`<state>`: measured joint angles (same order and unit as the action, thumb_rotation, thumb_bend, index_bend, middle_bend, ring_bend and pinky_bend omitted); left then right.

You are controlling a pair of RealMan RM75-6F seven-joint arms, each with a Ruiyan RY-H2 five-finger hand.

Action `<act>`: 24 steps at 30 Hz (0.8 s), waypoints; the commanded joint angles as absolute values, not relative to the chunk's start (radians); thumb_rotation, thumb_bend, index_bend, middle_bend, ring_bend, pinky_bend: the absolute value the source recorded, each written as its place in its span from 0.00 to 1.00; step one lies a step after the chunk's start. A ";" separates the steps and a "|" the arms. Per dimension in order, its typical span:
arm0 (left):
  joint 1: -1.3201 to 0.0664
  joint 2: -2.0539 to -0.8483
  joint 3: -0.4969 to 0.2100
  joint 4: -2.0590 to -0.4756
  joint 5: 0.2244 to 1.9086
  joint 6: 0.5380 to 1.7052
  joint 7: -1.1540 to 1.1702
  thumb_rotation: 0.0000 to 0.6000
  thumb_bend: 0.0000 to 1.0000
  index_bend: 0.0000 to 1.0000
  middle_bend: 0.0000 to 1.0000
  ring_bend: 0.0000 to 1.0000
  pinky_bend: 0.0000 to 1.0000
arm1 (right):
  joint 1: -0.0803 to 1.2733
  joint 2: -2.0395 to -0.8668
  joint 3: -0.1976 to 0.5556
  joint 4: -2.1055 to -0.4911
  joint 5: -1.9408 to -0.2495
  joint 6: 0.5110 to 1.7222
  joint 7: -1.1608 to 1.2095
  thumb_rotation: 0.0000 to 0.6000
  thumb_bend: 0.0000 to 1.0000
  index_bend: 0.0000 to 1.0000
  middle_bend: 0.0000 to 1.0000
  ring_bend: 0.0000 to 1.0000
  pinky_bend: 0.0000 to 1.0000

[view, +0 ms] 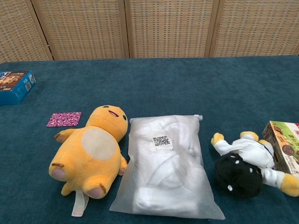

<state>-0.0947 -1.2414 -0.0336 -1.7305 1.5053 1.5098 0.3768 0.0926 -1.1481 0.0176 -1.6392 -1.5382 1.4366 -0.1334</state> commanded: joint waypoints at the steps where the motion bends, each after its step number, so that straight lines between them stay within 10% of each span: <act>1: -0.094 -1.241 -0.034 -1.730 1.505 1.510 0.376 1.00 0.13 0.00 0.00 0.00 0.00 | 0.092 -1.148 0.017 -1.639 -1.538 1.436 -0.133 1.00 0.08 0.00 0.00 0.00 0.00; 24: -0.101 -1.247 -0.033 -1.726 1.495 1.492 0.389 1.00 0.13 0.00 0.00 0.00 0.00 | 0.091 -1.143 0.020 -1.642 -1.540 1.442 -0.121 1.00 0.08 0.00 0.00 0.00 0.00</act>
<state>-0.1010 -1.2456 -0.0330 -1.7255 1.4947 1.4919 0.3872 0.0911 -1.1436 0.0202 -1.6426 -1.5397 1.4422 -0.1221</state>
